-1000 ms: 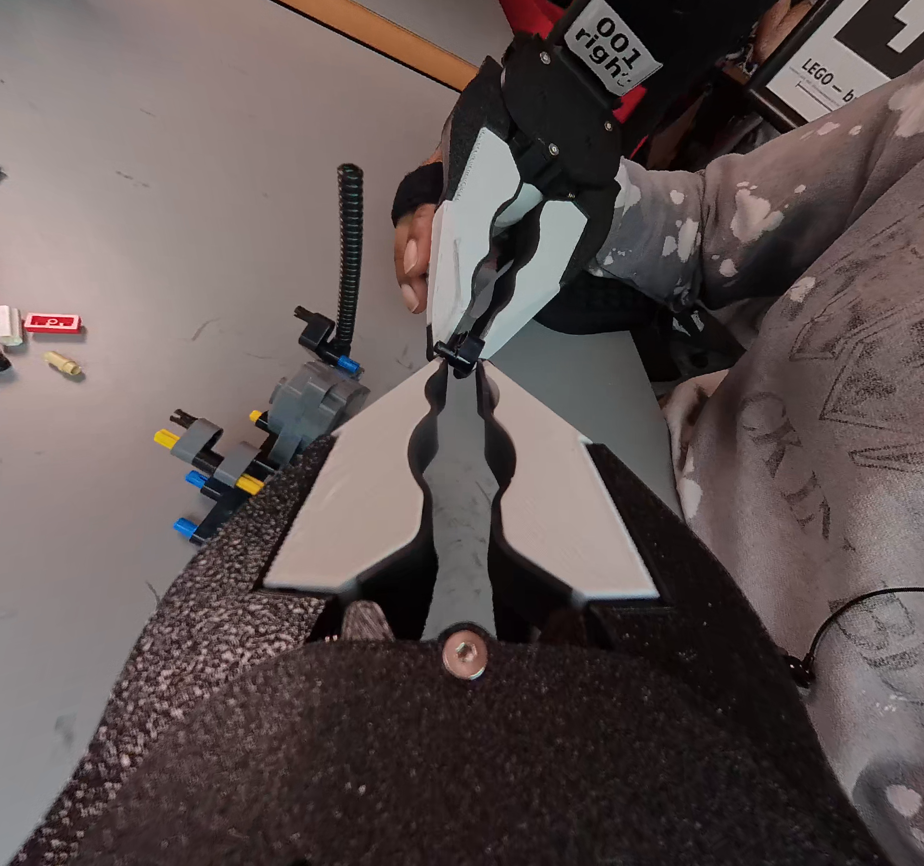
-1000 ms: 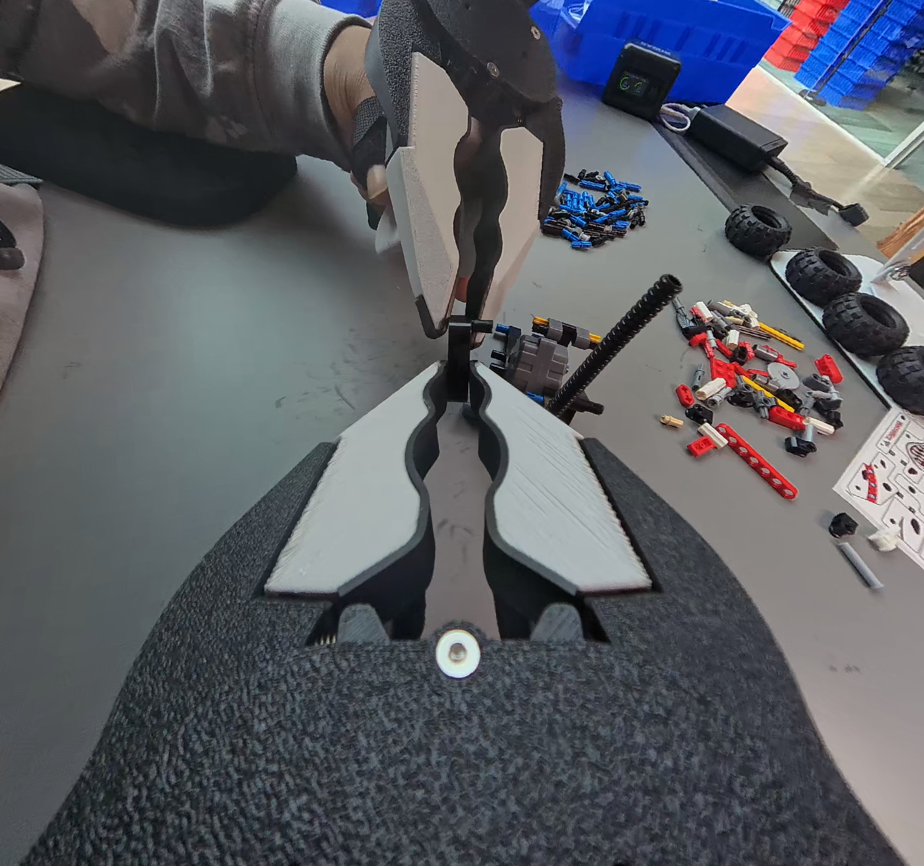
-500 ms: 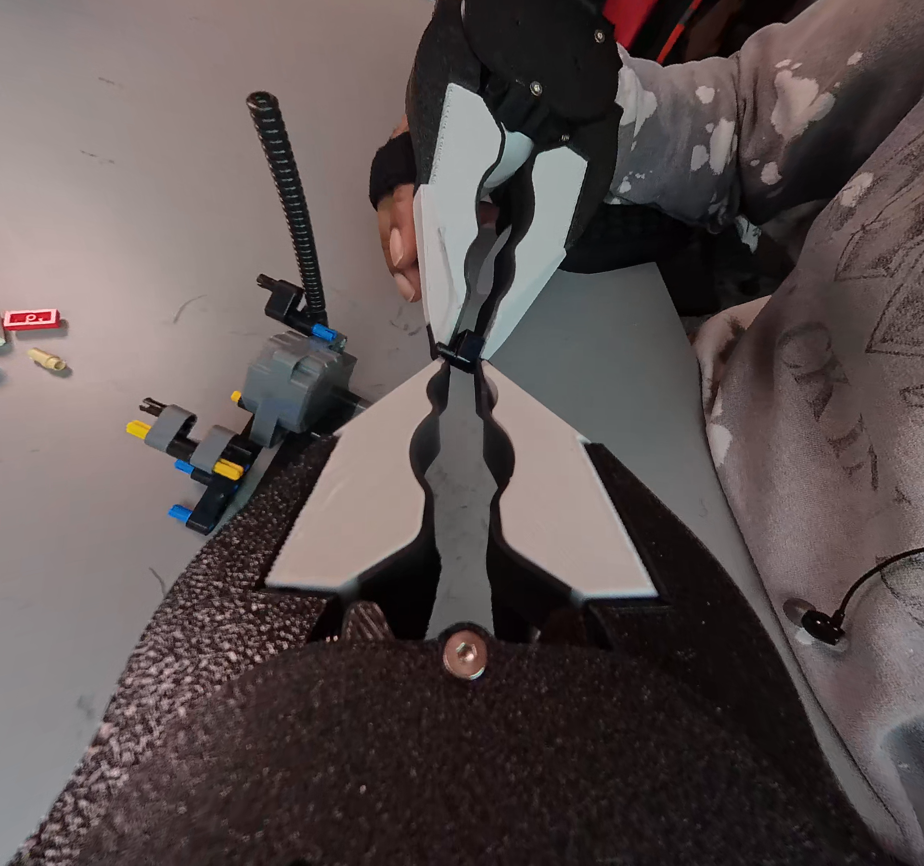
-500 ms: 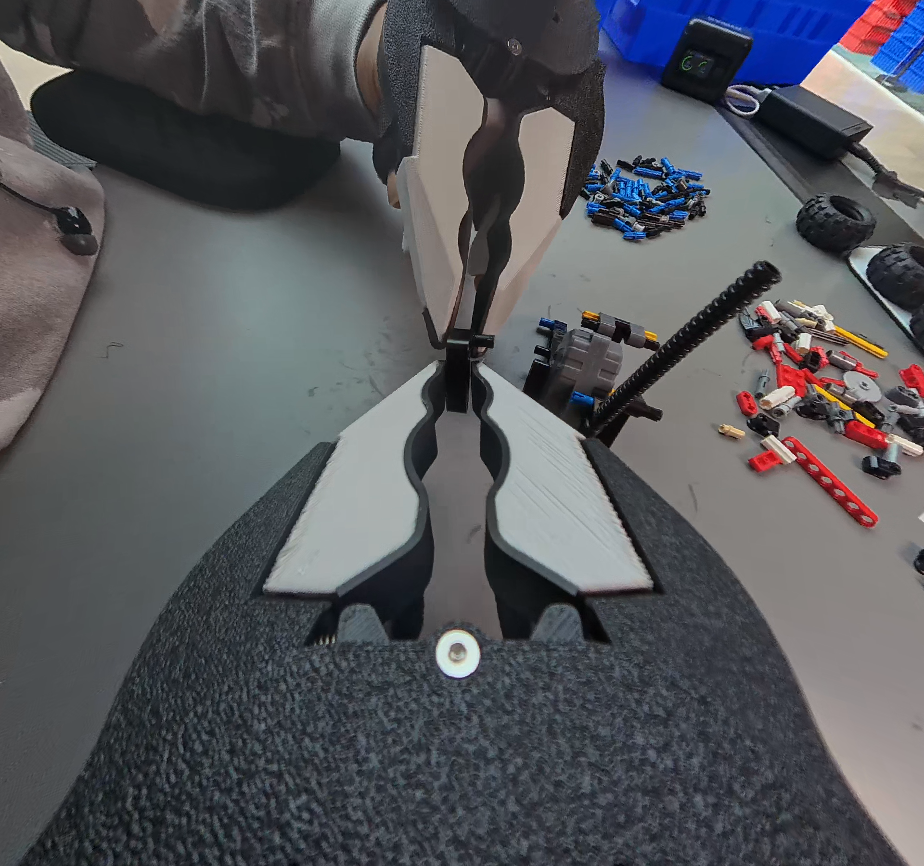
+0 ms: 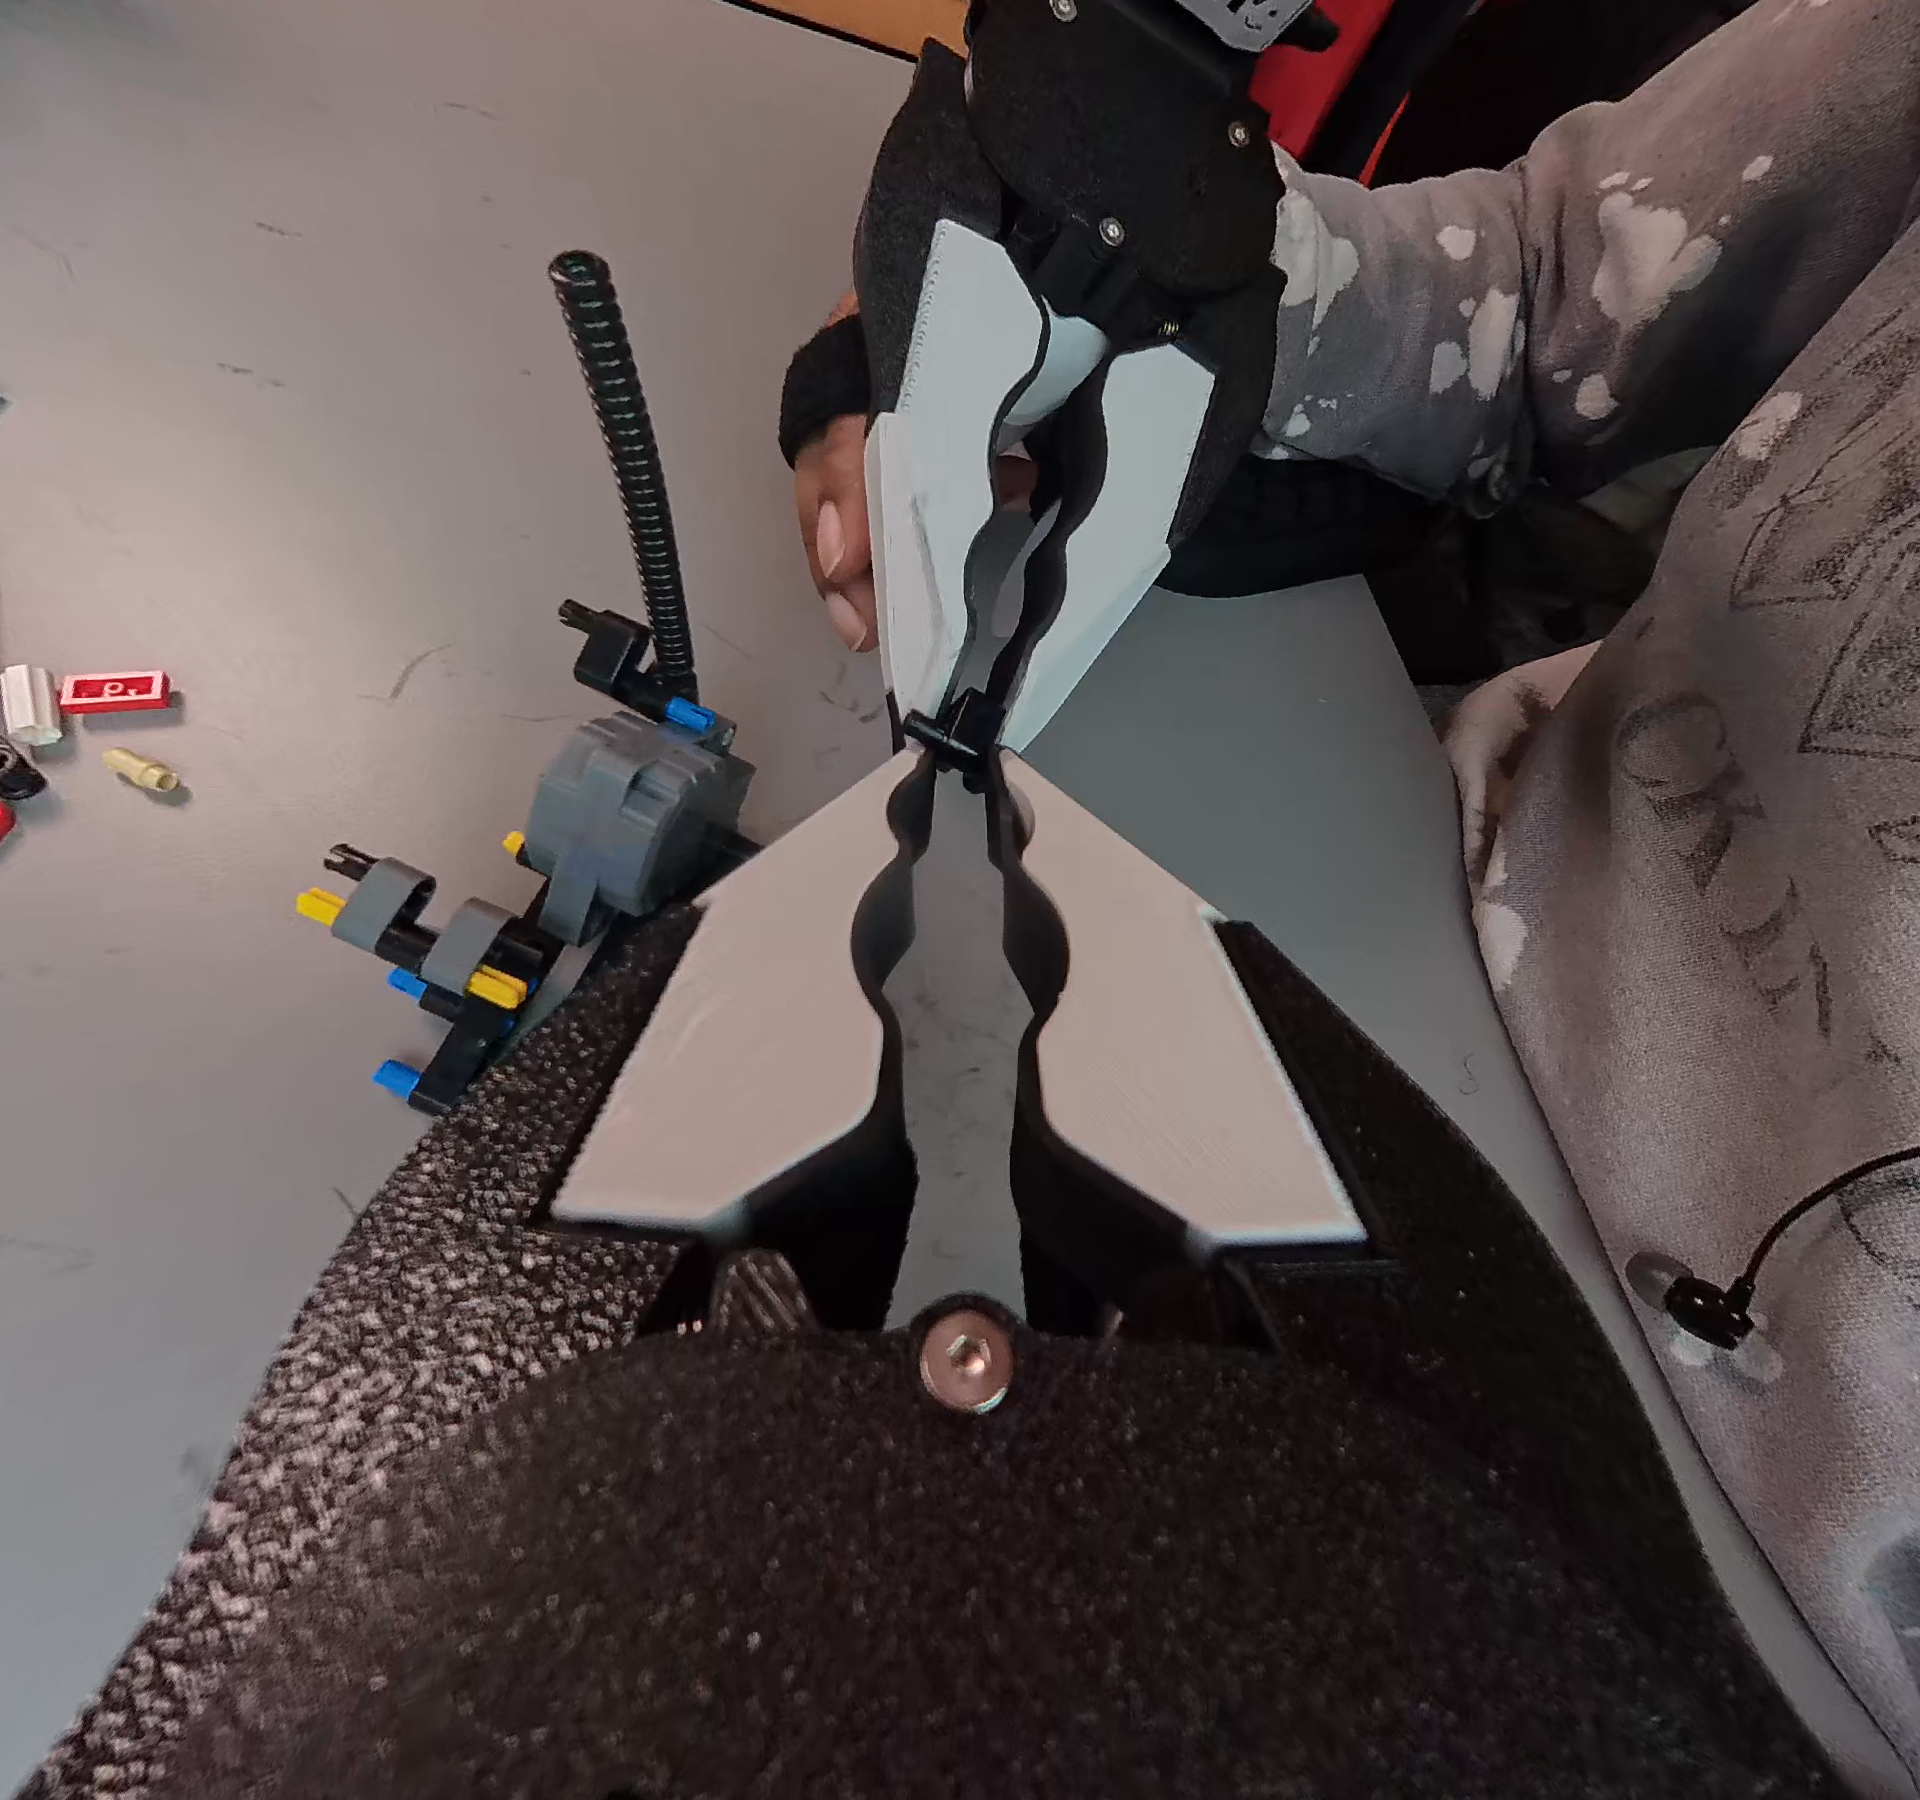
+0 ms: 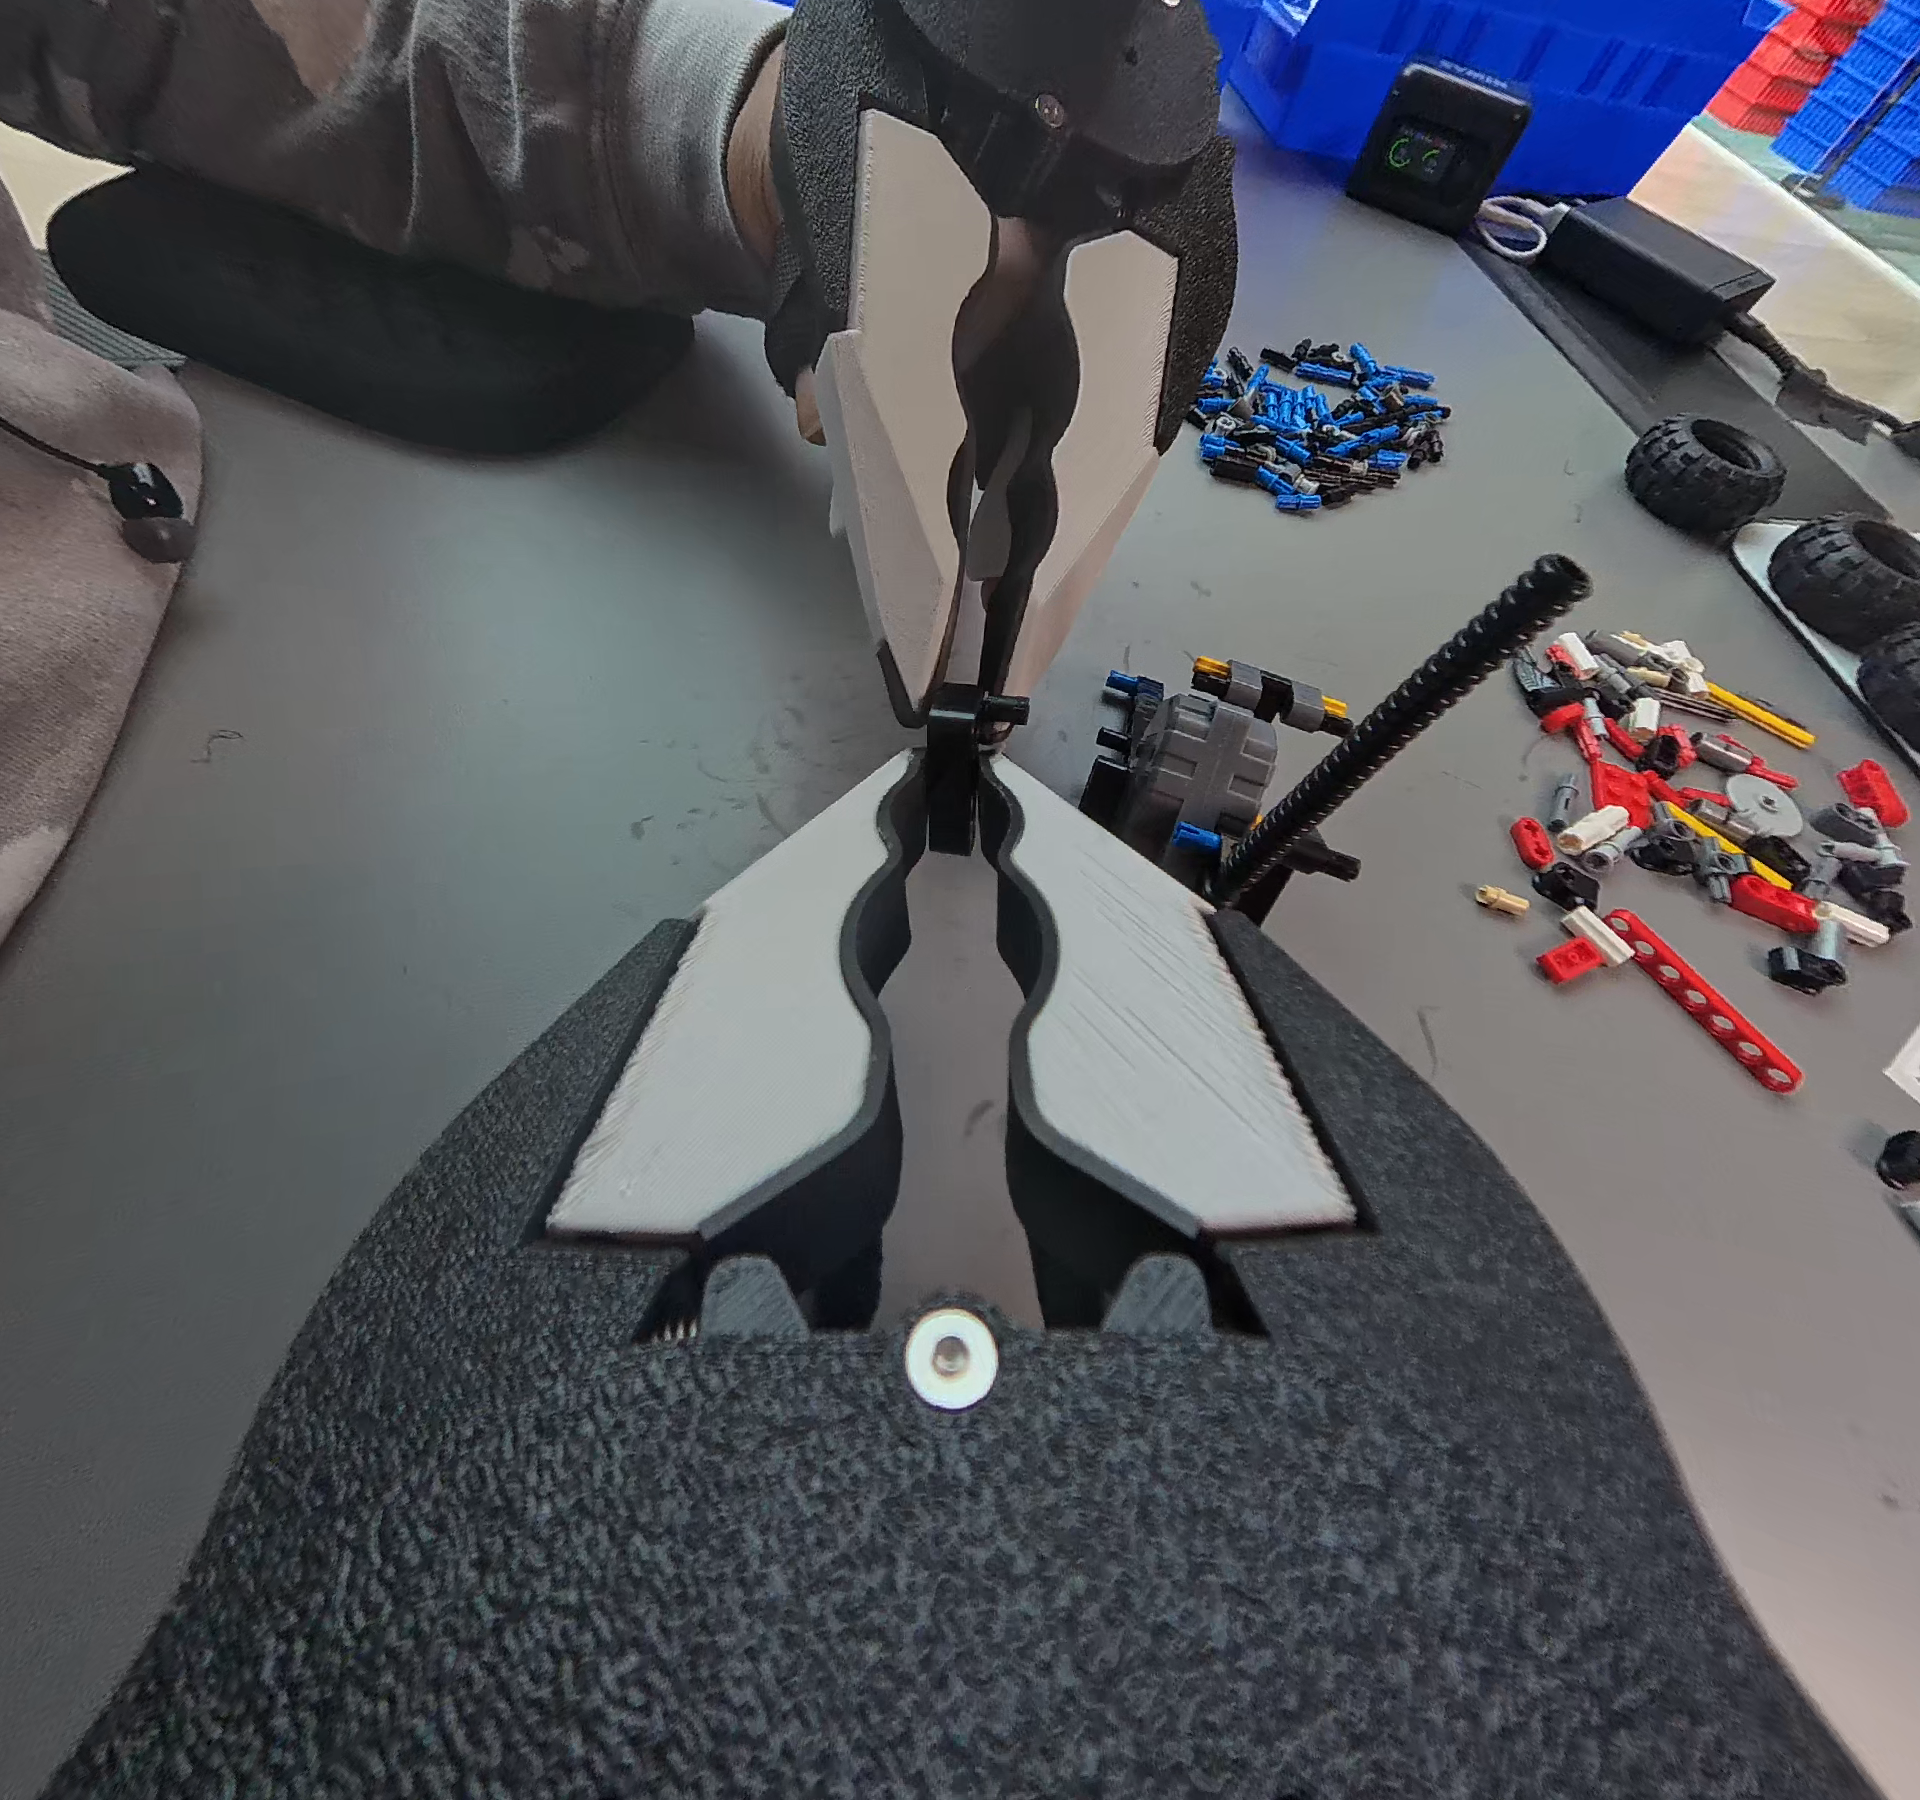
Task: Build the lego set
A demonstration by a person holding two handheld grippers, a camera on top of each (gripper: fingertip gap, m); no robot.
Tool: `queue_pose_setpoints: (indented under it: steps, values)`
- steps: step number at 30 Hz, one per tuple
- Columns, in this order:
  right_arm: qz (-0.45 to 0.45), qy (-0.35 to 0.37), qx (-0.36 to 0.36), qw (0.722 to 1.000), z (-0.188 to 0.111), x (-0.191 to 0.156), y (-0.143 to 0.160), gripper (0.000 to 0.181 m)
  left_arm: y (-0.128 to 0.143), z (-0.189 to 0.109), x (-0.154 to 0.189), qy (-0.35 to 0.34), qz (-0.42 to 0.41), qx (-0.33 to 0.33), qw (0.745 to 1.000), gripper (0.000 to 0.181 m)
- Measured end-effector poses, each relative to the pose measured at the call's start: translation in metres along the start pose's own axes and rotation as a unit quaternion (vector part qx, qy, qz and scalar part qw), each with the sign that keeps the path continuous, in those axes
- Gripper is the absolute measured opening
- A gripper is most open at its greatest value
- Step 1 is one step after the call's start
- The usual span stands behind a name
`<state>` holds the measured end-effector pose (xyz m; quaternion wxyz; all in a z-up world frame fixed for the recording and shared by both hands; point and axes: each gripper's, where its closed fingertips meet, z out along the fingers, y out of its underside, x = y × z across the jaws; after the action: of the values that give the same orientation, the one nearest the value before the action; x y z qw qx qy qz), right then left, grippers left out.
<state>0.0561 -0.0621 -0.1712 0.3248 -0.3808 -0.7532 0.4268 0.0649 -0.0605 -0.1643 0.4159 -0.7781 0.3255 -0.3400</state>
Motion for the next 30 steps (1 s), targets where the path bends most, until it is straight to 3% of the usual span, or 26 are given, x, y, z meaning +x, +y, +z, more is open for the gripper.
queue_pose_setpoints:
  steps: [10, 20, 30]
  values:
    - [-0.002, 0.016, 0.005, 1.000, -0.002, 0.006, -0.002, 0.008, -0.006, -0.002, -0.004, -0.011, -0.003, 0.022, 1.000, 0.009]
    - [0.038, 0.059, 0.071, 0.995, -0.013, 0.027, -0.021, 0.007, -0.029, -0.018, -0.012, -0.025, -0.037, 0.106, 0.993, 0.013]
    - [0.051, 0.078, 0.092, 0.991, -0.018, 0.034, -0.027, 0.007, -0.038, -0.021, -0.014, -0.028, -0.080, 0.135, 0.987, 0.015]
